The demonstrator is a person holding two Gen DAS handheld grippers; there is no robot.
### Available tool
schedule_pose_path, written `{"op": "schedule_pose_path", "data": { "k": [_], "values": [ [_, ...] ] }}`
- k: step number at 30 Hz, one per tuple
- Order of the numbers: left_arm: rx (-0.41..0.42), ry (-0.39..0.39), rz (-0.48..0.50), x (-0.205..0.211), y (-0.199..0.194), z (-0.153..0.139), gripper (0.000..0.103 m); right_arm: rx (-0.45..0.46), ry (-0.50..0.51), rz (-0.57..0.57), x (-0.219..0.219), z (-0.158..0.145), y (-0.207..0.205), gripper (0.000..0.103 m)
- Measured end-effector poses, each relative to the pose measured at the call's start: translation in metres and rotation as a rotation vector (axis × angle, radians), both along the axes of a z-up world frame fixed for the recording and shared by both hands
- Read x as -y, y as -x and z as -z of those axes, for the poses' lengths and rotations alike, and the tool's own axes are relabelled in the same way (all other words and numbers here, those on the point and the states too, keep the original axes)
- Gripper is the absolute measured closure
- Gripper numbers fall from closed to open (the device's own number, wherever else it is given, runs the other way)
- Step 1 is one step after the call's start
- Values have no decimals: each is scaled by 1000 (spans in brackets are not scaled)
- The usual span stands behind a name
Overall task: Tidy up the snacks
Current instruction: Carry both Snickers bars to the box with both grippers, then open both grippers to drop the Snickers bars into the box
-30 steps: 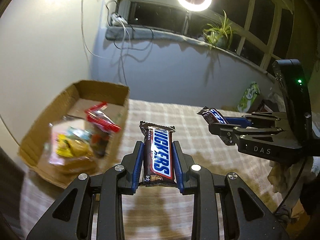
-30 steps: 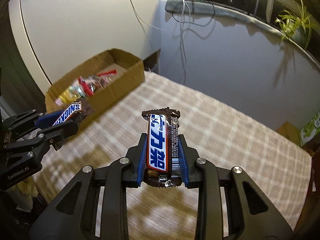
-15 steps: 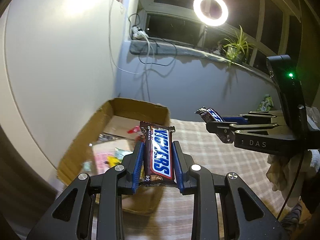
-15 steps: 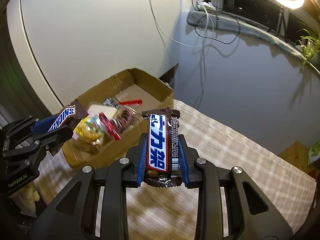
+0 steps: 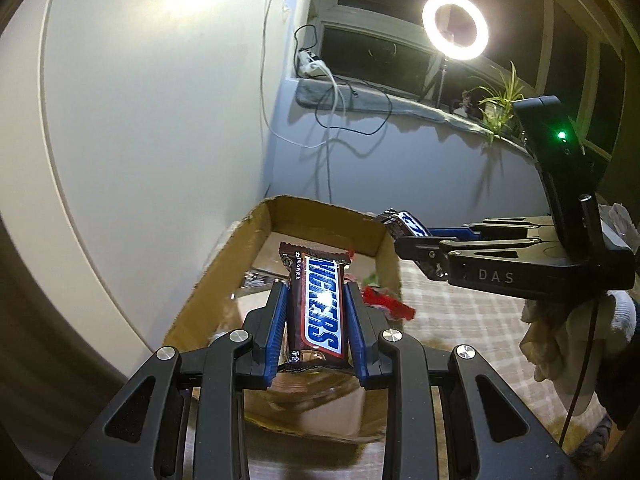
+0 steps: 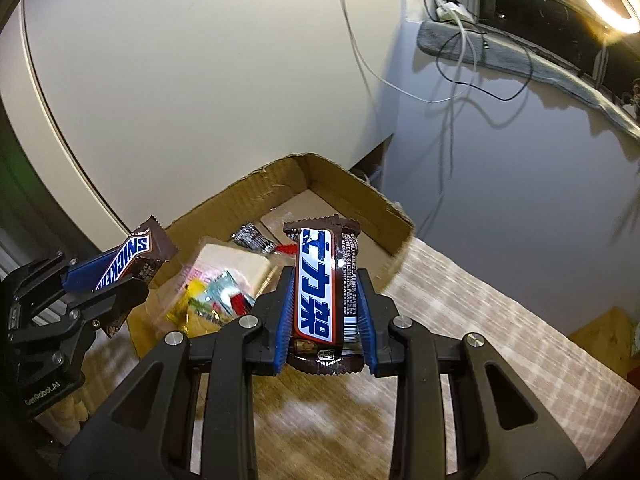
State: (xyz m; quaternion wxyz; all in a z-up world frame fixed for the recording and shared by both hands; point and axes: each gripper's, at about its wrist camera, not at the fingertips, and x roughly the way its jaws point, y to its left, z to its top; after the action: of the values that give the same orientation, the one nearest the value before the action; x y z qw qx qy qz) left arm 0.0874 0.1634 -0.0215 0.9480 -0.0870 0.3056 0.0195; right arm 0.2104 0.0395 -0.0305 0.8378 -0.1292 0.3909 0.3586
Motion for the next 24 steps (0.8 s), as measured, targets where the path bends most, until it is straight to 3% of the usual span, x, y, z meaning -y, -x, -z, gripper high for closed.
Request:
{"op": "schedule_pose_path", "data": {
  "k": [20,22,23,24],
  "values": [
    [-2,11,-33,-15,-4,3,76,-32,1,-35,-26,13,-12,73],
    [-2,11,-36,-16,-3,3,76,-25,6,-38,-27,12,-11,61],
    [-2,9,-37,-16,-2,3,75,-17,7,-37,-27,11,-10,47],
    [-2,7,-38,-16,-1,3,70,-4,6,-35,-27,10,-8,40]
  ]
}}
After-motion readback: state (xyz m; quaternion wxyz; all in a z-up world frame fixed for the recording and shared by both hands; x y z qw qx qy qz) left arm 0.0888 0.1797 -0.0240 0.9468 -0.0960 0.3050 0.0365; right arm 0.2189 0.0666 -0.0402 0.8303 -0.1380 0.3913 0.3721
